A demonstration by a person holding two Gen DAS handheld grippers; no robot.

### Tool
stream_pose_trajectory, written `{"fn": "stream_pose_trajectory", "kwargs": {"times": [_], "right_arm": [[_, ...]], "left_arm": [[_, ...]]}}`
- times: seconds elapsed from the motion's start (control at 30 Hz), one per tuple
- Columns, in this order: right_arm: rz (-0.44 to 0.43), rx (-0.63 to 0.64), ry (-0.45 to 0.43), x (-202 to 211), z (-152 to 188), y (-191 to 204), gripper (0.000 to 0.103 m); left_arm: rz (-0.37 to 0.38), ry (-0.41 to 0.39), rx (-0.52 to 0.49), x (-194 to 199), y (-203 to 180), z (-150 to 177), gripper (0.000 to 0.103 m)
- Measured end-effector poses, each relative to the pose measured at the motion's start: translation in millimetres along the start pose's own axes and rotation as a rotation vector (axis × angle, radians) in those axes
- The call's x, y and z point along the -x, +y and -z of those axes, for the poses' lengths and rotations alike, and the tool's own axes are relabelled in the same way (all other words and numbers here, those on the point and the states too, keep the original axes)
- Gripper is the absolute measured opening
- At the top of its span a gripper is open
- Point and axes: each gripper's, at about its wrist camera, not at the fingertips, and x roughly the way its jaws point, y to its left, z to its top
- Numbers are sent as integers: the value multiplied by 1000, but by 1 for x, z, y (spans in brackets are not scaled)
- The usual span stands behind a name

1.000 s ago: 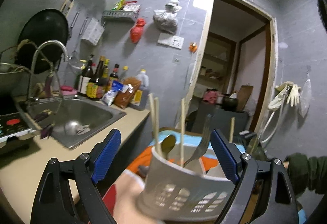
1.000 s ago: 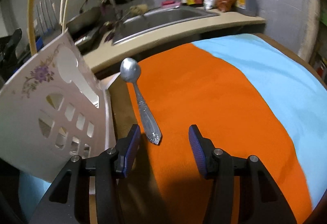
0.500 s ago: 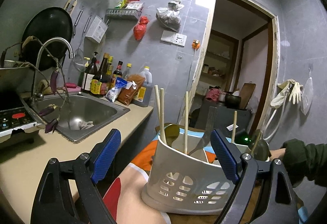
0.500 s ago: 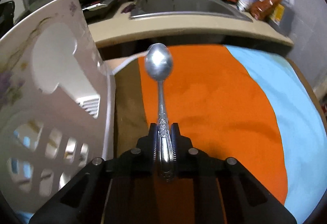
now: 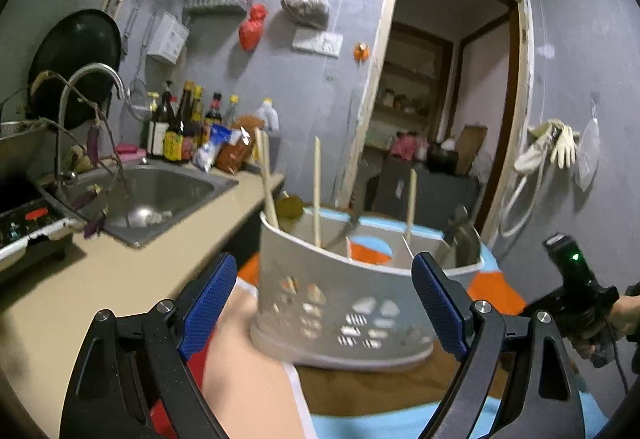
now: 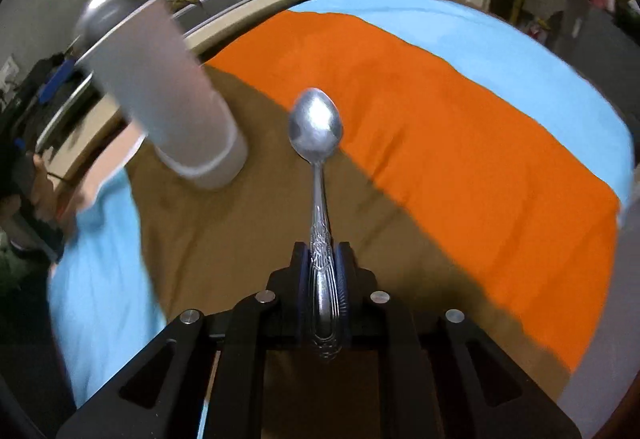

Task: Organize utensils
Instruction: 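Lift the silver spoon with the right gripper and carry it over the caddy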

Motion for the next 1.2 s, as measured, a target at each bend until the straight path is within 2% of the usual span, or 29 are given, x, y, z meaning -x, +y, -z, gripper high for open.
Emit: {"fn": "stream_pose_trajectory", "kwargs": {"times": [0.07, 0.13, 0.2, 0.33, 0.37, 0.43, 0.47, 0.5, 0.53, 0.6, 0.77, 0.87, 0.93, 0.97, 1.0, 1.03, 1.13, 1.2], "right_arm": [[70, 35, -74, 7, 0, 11, 51], [72, 61, -116, 1, -12, 18, 51], [73, 84, -134, -11, -23, 25, 51], [99, 156, -117, -43, -46, 37, 51], [99, 154, -112, -49, -50, 36, 50], [104, 123, -129, -53, -54, 28, 31], [118, 104, -133, -53, -56, 27, 15], [85, 70, -139, -51, -59, 23, 10], [53, 24, -142, -46, -57, 16, 9], [43, -8, -154, -37, -56, 17, 4], [91, -27, -250, -2, -38, 24, 2], [151, -35, -247, -3, -34, 26, 2], [169, 5, -245, -7, -35, 30, 9], [142, 18, -220, -10, -37, 32, 35], [127, 35, -205, -13, -39, 34, 65], [115, 61, -196, -16, -42, 38, 71], [127, 148, -150, -28, -53, 44, 68], [119, 165, -102, -40, -62, 36, 63]], "left_arm": [[-11, 56, -11, -3, -6, 3, 86], [-43, 105, -35, -3, -11, 5, 86], [-45, 133, -43, -2, -13, 8, 86], [-60, 177, -54, 3, -12, 12, 86], [-58, 181, -52, 5, -11, 13, 86], [-53, 183, -44, 10, -9, 14, 86], [-51, 181, -41, 12, -7, 13, 86], [-49, 177, -38, 15, -6, 13, 86], [-47, 173, -35, 17, -5, 12, 86], [-39, 161, -31, 22, -4, 10, 86], [-4, 137, -5, 28, -3, 4, 86], [12, 126, 0, 34, -5, 2, 86], [17, 130, -2, 35, -6, 2, 86], [17, 136, -5, 36, -9, 4, 86], [19, 142, -7, 36, -11, 5, 86], [21, 151, -11, 35, -11, 7, 86], [15, 166, -23, 30, -13, 9, 86], [15, 169, -25, 28, -13, 9, 86]]}}
